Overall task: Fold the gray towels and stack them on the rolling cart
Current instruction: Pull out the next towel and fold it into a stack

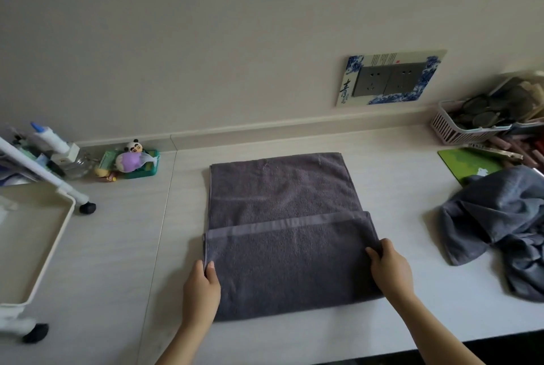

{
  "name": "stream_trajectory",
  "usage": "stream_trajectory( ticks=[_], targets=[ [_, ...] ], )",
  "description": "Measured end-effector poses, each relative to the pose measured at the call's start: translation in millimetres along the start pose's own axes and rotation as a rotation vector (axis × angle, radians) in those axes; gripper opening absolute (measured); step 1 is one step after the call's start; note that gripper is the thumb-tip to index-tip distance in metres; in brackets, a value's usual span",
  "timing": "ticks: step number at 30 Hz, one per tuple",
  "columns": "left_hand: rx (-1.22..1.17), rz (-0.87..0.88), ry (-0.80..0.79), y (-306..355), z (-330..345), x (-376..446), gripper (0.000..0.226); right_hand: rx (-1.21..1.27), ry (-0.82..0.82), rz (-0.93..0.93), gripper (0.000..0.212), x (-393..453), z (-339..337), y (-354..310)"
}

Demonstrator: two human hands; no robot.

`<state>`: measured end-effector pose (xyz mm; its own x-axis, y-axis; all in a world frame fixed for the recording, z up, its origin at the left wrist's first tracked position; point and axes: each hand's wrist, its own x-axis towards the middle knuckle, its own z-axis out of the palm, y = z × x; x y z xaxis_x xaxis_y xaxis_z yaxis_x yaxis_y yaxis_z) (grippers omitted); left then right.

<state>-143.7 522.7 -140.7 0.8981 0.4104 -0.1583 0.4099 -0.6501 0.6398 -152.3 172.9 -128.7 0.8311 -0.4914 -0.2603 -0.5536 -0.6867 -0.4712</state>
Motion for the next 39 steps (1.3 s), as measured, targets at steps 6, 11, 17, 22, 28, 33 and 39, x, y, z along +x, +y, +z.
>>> stream_trajectory(
  ticks=[6,11,17,22,28,33,39],
  targets=[
    [0.136,0.111,0.036,-10,7,-2,0.021,-0.012,0.013,-0.003,0.022,-3,9,2],
    [0.223,0.221,0.082,-17,9,-6,0.024,-0.028,0.039,-0.017,0.024,-4,15,5],
    [0.188,0.202,0.151,-20,9,-9,0.03,-0.09,0.243,-0.152,0.045,-6,20,13],
    [0.123,0.709,-0.128,-28,-5,-13,0.045,-0.154,0.222,-0.736,0.03,-25,16,25],
    [0.037,0.76,-0.381,-50,-2,-13,0.04,-0.082,-0.095,-0.786,0.039,-29,16,50],
    [0.033,0.721,-0.464,-54,-9,-14,0.04,-0.004,-0.22,-0.708,0.049,-30,11,58],
    [-0.03,0.598,-0.453,-47,-6,-13,0.027,0.019,-0.111,-0.658,0.022,-27,12,44]
  ],
)
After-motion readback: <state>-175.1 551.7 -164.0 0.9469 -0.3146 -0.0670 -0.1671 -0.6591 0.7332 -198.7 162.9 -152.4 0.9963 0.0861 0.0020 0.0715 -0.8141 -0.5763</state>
